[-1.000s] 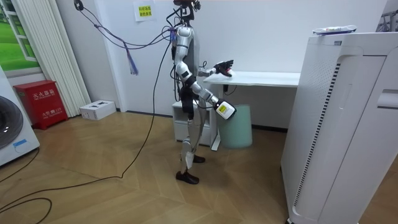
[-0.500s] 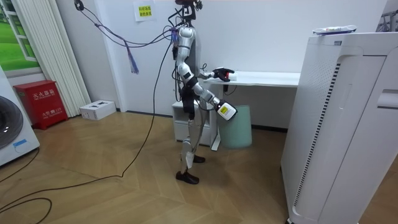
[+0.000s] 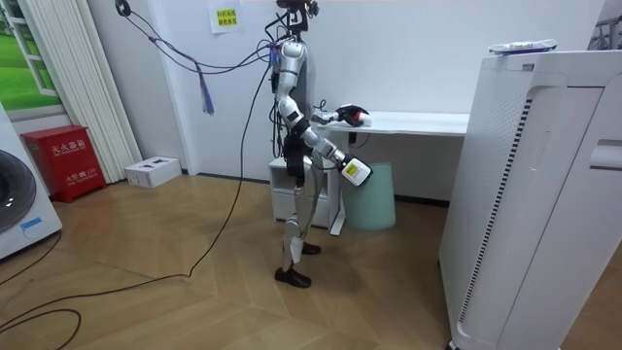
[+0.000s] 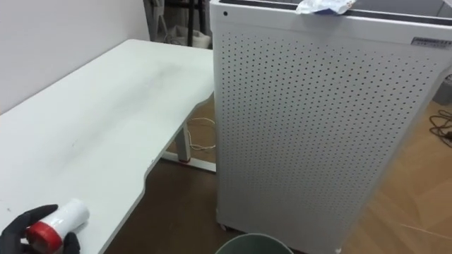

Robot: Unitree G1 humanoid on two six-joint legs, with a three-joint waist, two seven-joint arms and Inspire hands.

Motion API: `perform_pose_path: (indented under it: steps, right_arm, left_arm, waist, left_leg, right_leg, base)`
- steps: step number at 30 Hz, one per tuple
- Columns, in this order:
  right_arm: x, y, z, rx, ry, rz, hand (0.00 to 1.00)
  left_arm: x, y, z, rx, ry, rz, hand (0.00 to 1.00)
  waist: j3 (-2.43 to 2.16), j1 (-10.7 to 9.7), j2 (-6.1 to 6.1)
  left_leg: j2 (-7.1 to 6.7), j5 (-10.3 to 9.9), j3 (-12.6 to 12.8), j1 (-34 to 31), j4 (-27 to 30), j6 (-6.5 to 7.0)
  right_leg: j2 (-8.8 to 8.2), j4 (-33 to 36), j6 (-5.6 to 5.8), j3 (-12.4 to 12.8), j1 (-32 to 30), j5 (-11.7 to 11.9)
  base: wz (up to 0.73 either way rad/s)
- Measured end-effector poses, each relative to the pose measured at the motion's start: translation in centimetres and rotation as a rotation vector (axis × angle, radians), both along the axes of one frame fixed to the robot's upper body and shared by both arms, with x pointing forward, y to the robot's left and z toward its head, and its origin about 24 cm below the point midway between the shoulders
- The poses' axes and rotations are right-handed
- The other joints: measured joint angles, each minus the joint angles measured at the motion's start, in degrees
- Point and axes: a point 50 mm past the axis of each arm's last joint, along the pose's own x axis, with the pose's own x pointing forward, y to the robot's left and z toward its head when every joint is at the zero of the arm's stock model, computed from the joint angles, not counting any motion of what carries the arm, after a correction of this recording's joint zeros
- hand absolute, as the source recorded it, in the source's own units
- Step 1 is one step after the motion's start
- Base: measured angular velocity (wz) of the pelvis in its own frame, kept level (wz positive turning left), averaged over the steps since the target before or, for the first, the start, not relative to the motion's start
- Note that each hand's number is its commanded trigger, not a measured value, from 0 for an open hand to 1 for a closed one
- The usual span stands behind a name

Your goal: Pick garbage

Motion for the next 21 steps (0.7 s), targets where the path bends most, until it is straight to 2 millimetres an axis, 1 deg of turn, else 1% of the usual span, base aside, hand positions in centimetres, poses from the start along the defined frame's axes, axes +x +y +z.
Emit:
perform_pose_path:
  steps: [4,7,11,13,15,16,17,18,19,21]
  right_arm:
    - [0.6,0.2,0.4,-0.001,-0.029,0.000,1.00]
    - [0.9,0.2,0.6,0.000,-0.041,0.001,1.00]
    - [1.9,0.4,1.0,0.014,-0.069,0.001,1.00]
    - [2.0,0.4,1.0,0.024,-0.073,-0.007,1.00]
    - [2.1,0.4,1.1,0.036,-0.080,-0.015,1.00]
    - [2.3,0.5,1.2,0.037,-0.085,-0.012,1.00]
    - [2.7,0.6,1.4,0.039,-0.097,-0.004,1.00]
    - [3.2,0.7,1.6,0.041,-0.111,0.004,1.00]
    - [3.4,0.8,1.7,0.042,-0.116,0.010,1.00]
    - [4.0,1.2,1.9,0.045,-0.132,0.031,1.00]
  left_arm:
    - [0.5,-1.0,0.0,-0.013,0.002,-0.048,1.00]
    - [1.0,-2.2,0.2,-0.050,0.006,-0.122,1.00]
    - [1.5,-4.1,0.3,-0.111,0.034,-0.241,1.00]
    - [1.7,-4.7,0.5,-0.150,0.033,-0.270,1.00]
    - [2.0,-5.6,0.8,-0.176,0.042,-0.335,1.00]
    - [2.1,-5.9,0.9,-0.179,0.041,-0.355,1.00]
    - [2.2,-6.4,1.3,-0.183,0.036,-0.393,1.00]
    - [2.5,-7.1,1.6,-0.191,0.030,-0.435,1.00]
    - [2.6,-7.3,1.7,-0.197,0.031,-0.455,1.00]
    - [2.6,-8.4,1.8,-0.207,0.053,-0.534,1.00]
  waist:
    - [0.00,-0.1,0.11]
    - [0.01,-0.4,0.11]
    - [0.03,-1.8,0.10]
    - [0.07,-2.0,0.00]
    - [0.07,-2.3,0.01]
    - [0.08,-2.6,0.01]
    - [0.07,-3.4,0.05]
    - [0.13,-3.7,0.14]
    - [0.14,-3.7,0.13]
    - [0.15,-4.6,0.12]
  left_leg:
    - [0.04,0.0,0.0,0.1,0.0,0.00]
    - [0.09,0.0,0.0,-0.2,0.1,0.00]
    - [0.13,0.0,0.0,-1.3,0.7,0.01]
    - [0.13,0.0,0.0,-1.4,0.7,0.01]
    - [0.15,0.0,0.1,-1.8,0.9,0.01]
    - [0.17,0.0,0.2,-2.0,1.0,0.01]
    - [0.21,0.0,0.3,-2.5,1.1,0.01]
    - [0.38,0.0,0.8,-2.9,1.3,0.02]
    - [0.41,0.0,1.1,-2.9,1.3,0.02]
    - [0.45,0.0,1.8,-2.6,1.3,0.02]
  right_leg:
    - [0.03,0.0,0.00,0.0,0.1,0.0]
    - [0.05,0.1,0.00,0.0,0.0,0.0]
    - [-0.02,0.9,0.00,0.1,-1.1,0.0]
    - [-0.03,1.0,0.00,0.1,-1.2,0.0]
    - [0.01,1.0,-0.01,0.2,-1.5,0.0]
    - [0.01,1.1,-0.01,0.3,-2.0,0.0]
    - [0.02,1.4,-0.01,0.5,-2.4,0.0]
    - [0.08,2.0,-0.01,1.1,-3.2,0.0]
    - [0.12,2.0,-0.01,1.5,-3.3,0.0]
    - [0.13,2.0,-0.01,2.3,-3.2,0.0]
  base:
    - [0.00]
    - [0.00]
    - [0.00]
    - [0.00]
    - [0.00]
    - [0.00]
    - [-0.11]
    - [-0.15]
    - [-0.22]
    - [-0.17]
